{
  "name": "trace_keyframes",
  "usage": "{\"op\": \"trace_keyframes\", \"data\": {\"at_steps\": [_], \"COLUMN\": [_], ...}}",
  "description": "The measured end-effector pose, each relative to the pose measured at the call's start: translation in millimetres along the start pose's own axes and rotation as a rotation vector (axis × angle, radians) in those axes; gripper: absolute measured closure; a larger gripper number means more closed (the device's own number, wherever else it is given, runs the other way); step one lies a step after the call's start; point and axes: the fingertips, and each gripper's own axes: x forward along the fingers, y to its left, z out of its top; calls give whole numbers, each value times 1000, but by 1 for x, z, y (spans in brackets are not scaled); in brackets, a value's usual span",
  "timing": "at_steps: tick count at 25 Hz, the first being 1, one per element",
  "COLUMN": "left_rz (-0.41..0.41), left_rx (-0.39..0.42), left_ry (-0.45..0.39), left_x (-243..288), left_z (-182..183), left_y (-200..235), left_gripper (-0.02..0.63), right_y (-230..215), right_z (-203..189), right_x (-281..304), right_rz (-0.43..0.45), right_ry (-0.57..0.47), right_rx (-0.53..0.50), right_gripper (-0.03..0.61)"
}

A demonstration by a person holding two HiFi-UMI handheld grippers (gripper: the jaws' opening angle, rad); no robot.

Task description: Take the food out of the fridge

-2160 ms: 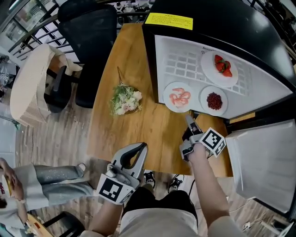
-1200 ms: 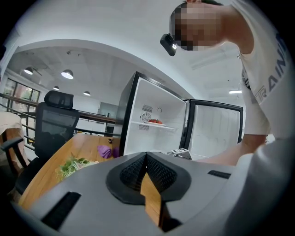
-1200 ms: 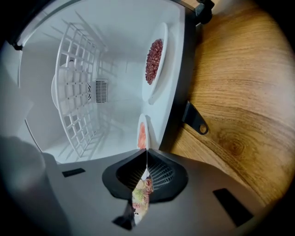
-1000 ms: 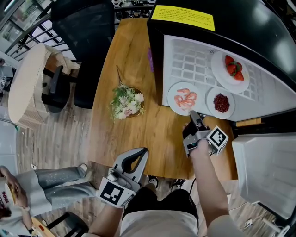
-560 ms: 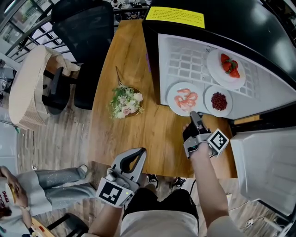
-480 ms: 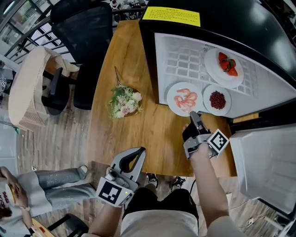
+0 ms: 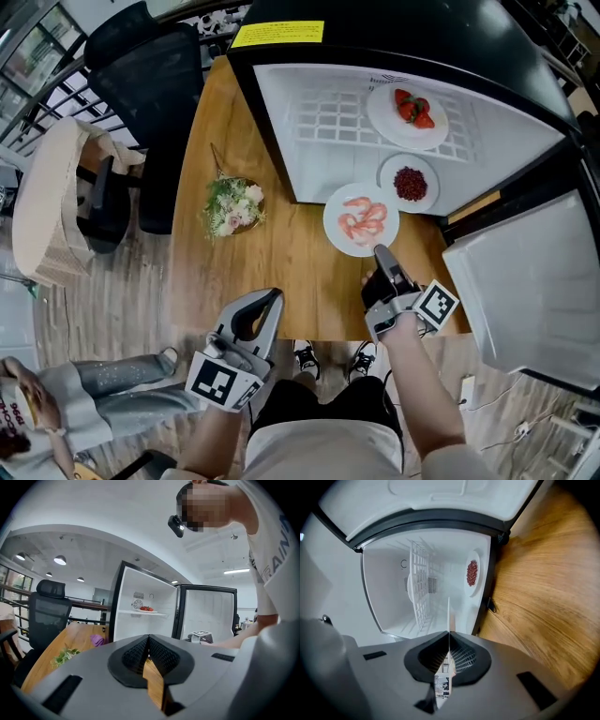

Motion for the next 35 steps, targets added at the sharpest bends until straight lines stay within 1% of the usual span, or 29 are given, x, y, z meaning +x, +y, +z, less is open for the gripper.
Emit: {"op": "trace_keyframes", "data": {"at_steps": [8, 13, 17, 21, 25, 28, 32, 35], "left_rz": [-106, -183, -222, -279, -313, -328, -332, -332], "left_rx": [16, 21, 18, 3, -11, -13, -11, -13], "left_ry": [-18, -20, -13, 10, 25, 36, 59, 69], "left_x": [15, 30, 43, 55, 67, 72, 75, 77], "left_z": [4, 0, -8, -22, -34, -40, -48, -52], "left_y": [-50, -88, -117, -147, -173, -187, -195, -198], "left_gripper": [604, 604, 604, 604, 604, 604, 604, 604], "right_y": [17, 10, -6, -25, -49, -68, -93, -106], "right_z": [-11, -17, -12, -1, 10, 19, 22, 27], "right_x": [-78, -132, -172, -212, -241, -255, -263, -264], "right_rz": [30, 41, 33, 3, -25, -30, -20, -20], "right_ry": [10, 37, 51, 20, 0, -20, -37, -53], "right_rx": [-30, -55, -65, -55, -33, 2, 55, 49], "right_gripper": [553, 552, 552, 552, 552, 552, 552, 552]}}
